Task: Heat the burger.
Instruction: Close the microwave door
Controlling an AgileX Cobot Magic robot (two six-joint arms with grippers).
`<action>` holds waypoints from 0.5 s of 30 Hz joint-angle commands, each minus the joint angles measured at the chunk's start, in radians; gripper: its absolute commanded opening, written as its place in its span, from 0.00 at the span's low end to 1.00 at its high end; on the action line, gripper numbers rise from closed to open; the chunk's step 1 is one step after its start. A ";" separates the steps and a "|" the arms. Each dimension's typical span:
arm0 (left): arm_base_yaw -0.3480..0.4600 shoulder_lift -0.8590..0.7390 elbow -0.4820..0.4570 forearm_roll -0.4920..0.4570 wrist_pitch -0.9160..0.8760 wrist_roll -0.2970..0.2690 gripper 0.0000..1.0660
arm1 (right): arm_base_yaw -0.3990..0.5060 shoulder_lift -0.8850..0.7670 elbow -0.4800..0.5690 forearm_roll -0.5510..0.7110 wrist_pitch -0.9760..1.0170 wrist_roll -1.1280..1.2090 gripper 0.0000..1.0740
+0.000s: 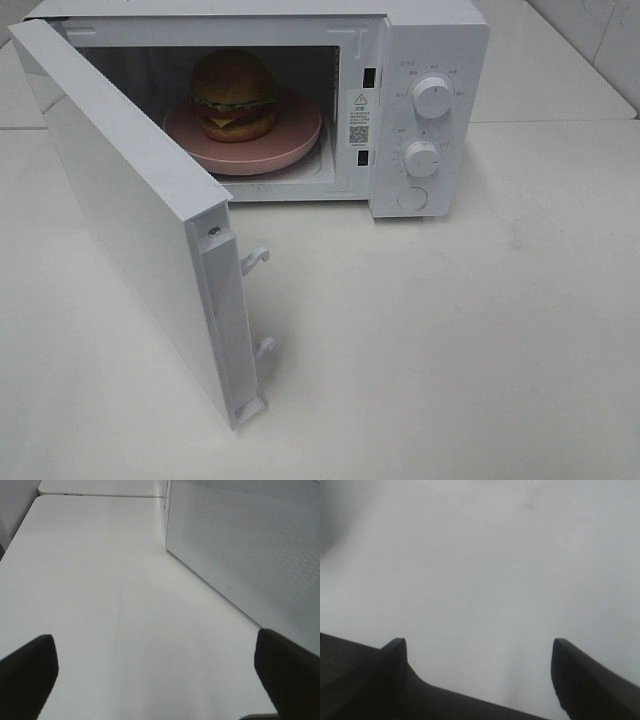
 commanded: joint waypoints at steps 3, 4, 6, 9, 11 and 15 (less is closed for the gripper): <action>-0.002 -0.015 0.003 -0.008 -0.013 -0.003 0.94 | -0.085 -0.123 0.039 0.043 -0.003 0.000 0.71; -0.002 -0.015 0.003 -0.008 -0.013 -0.003 0.94 | -0.085 -0.123 0.039 0.043 -0.003 0.000 0.71; -0.002 -0.015 0.003 -0.008 -0.013 -0.003 0.94 | -0.099 -0.143 0.043 0.040 0.002 0.000 0.71; -0.002 -0.015 0.003 -0.008 -0.013 -0.003 0.94 | -0.126 -0.192 0.046 0.038 0.005 0.000 0.71; -0.002 -0.015 0.003 -0.008 -0.013 -0.003 0.94 | -0.149 -0.249 0.046 0.036 0.005 0.000 0.71; -0.002 -0.015 0.003 -0.008 -0.013 -0.003 0.94 | -0.163 -0.289 0.047 0.034 0.005 -0.007 0.71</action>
